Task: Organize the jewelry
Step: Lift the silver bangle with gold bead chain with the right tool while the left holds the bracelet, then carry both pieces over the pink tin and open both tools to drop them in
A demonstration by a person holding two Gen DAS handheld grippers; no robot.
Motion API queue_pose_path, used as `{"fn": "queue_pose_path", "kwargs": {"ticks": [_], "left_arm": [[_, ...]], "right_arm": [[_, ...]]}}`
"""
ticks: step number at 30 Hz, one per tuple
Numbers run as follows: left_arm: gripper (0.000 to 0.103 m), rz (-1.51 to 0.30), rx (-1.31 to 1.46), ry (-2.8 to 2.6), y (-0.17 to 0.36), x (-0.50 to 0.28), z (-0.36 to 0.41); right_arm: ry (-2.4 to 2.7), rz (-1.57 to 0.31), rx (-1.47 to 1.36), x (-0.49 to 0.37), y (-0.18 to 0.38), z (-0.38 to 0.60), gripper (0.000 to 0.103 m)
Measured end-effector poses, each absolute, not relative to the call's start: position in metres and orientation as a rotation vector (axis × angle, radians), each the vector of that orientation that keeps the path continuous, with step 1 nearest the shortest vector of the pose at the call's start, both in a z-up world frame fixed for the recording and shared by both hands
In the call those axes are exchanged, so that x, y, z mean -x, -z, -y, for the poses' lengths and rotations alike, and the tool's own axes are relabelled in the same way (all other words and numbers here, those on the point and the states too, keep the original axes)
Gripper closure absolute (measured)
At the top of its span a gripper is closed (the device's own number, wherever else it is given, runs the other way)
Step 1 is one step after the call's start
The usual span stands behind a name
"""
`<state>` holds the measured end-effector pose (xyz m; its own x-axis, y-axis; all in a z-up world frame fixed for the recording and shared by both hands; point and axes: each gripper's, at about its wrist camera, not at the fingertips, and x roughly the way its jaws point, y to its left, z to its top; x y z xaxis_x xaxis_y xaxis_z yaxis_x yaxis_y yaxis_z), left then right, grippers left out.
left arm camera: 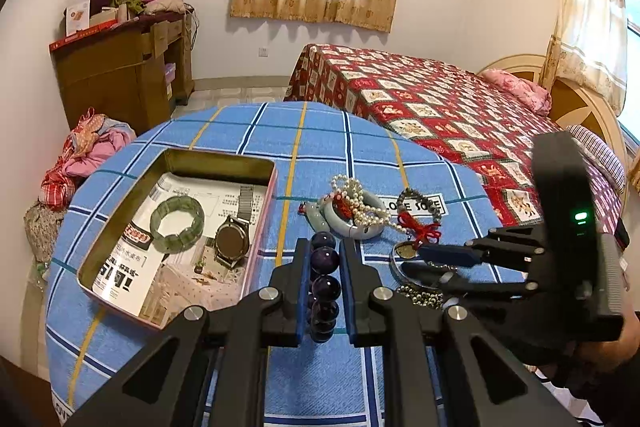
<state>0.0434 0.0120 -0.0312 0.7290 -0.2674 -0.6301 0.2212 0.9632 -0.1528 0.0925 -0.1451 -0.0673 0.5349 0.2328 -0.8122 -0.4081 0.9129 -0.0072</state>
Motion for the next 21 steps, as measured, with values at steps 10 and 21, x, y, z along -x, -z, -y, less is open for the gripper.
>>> {"fn": "queue_pose_path", "kwargs": {"ticks": [10, 21], "left_arm": [[0.089, -0.711, 0.076, 0.283, 0.034, -0.043, -0.013], [0.089, -0.664, 0.109, 0.262, 0.019, -0.039, -0.029]], "right_arm": [[-0.367, -1.062, 0.224, -0.119, 0.090, 0.142, 0.095], [-0.449, -0.879, 0.190, -0.082, 0.023, 0.136, 0.097]]}}
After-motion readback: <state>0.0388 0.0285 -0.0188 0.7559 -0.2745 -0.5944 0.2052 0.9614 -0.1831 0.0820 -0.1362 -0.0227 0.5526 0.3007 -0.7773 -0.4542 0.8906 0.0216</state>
